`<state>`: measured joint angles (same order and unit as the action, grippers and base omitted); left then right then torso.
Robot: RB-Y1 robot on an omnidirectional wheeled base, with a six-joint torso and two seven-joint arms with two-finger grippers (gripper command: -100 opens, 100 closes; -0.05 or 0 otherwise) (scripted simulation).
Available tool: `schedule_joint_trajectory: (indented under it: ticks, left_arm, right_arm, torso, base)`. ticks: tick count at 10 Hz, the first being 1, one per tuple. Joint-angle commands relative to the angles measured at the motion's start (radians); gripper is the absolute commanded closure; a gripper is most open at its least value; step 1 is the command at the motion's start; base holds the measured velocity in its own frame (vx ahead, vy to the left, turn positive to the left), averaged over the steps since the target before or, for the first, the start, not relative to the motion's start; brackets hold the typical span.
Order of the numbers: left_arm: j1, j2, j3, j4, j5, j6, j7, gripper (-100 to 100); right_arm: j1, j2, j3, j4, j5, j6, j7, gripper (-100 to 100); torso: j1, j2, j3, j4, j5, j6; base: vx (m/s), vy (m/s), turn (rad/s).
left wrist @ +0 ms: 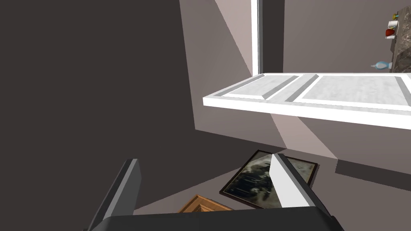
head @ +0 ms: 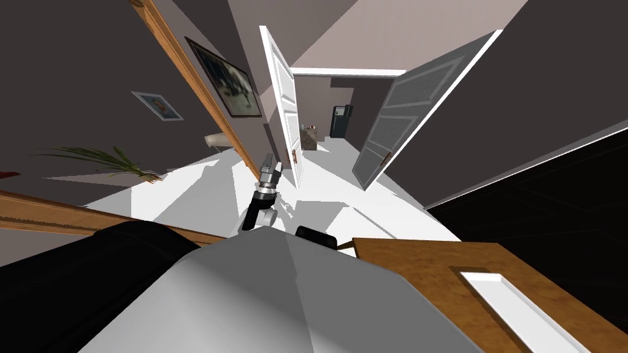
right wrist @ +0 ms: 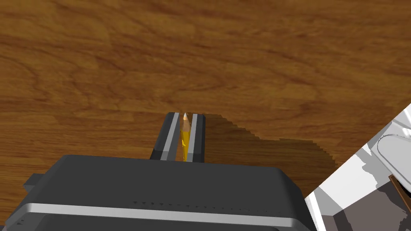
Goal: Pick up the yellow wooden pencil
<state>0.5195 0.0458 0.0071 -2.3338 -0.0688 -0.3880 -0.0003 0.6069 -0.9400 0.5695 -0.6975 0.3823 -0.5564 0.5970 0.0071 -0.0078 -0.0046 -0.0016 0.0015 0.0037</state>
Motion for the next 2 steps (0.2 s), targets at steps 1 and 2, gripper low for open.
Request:
schedule_joint_trajectory:
  ticks: [1,2]
  left_arm:
    - [0.0,0.0,0.0,0.0,0.0,0.0,0.0,0]
    - [0.0,0.0,0.0,0.0,0.0,0.0,0.0,0]
  right_arm:
    - [0.0,0.0,0.0,0.0,0.0,0.0,0.0,100]
    - [0.002,-0.003,0.0,-0.002,0.0,-0.001,-0.001,0]
  torso:
    - [0.0,0.0,0.0,0.0,0.0,0.0]
    - [-0.002,0.001,0.0,0.0,-0.001,0.0]
  base:
    - [0.024,0.035,-0.023]
    - [0.003,0.007,0.003]
